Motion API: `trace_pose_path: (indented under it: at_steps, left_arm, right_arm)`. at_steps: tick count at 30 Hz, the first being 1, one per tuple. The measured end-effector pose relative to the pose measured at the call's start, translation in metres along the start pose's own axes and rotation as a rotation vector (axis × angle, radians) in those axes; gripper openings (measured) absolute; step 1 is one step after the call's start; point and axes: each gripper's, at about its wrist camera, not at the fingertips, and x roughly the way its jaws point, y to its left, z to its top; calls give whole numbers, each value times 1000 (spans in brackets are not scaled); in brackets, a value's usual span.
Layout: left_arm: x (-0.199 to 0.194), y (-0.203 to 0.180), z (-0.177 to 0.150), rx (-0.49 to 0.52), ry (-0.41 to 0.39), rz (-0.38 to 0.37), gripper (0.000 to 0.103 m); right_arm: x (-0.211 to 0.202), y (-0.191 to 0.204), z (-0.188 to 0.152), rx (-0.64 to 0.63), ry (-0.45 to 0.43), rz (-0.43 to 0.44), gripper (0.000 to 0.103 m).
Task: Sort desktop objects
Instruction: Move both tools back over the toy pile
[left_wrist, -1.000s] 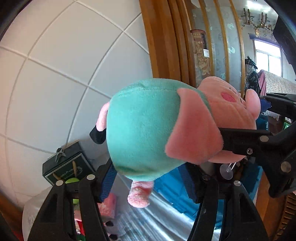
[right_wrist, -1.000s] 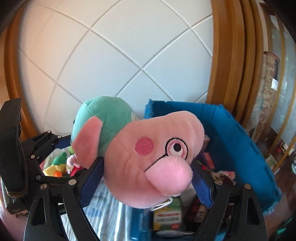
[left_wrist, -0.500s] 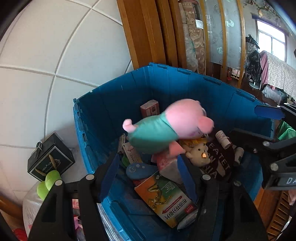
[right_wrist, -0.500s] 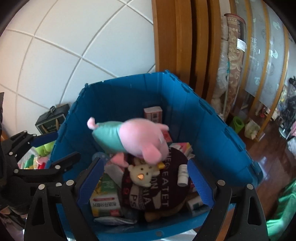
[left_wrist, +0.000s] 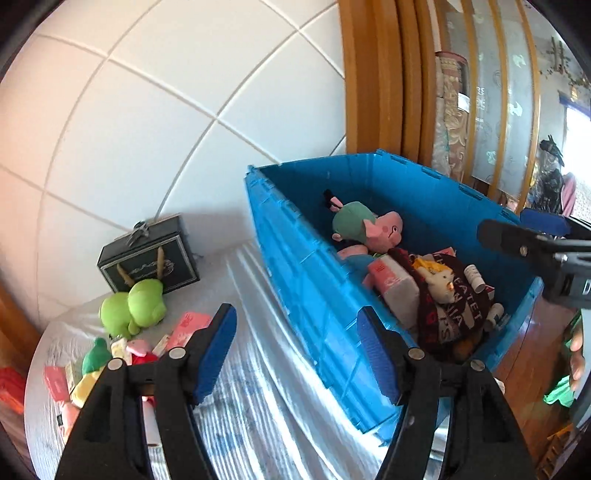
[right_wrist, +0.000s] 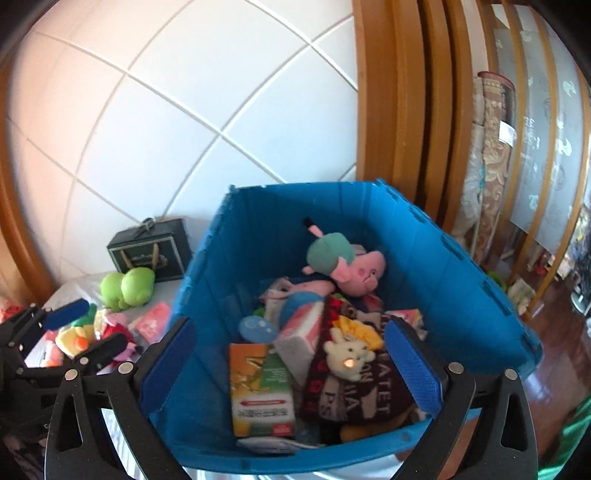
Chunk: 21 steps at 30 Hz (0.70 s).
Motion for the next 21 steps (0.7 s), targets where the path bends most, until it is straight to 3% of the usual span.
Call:
trace_pose_path:
  at_steps: [6, 10, 15, 21]
  left_arm:
    - [3, 104, -49, -111, 65, 105, 67]
    - [9, 183, -80, -179, 105, 208, 67]
    - [20, 276, -126, -297, 193, 321, 67]
    - [38, 372, -178, -395, 326, 388, 67]
  right_arm:
    - [13, 93, -3, -77, -7, 160, 103]
    - [40, 155, -9, -99, 48, 191, 103]
    - [85, 220, -28, -117, 159, 226, 103]
    - [144, 281, -63, -72, 326, 257, 103]
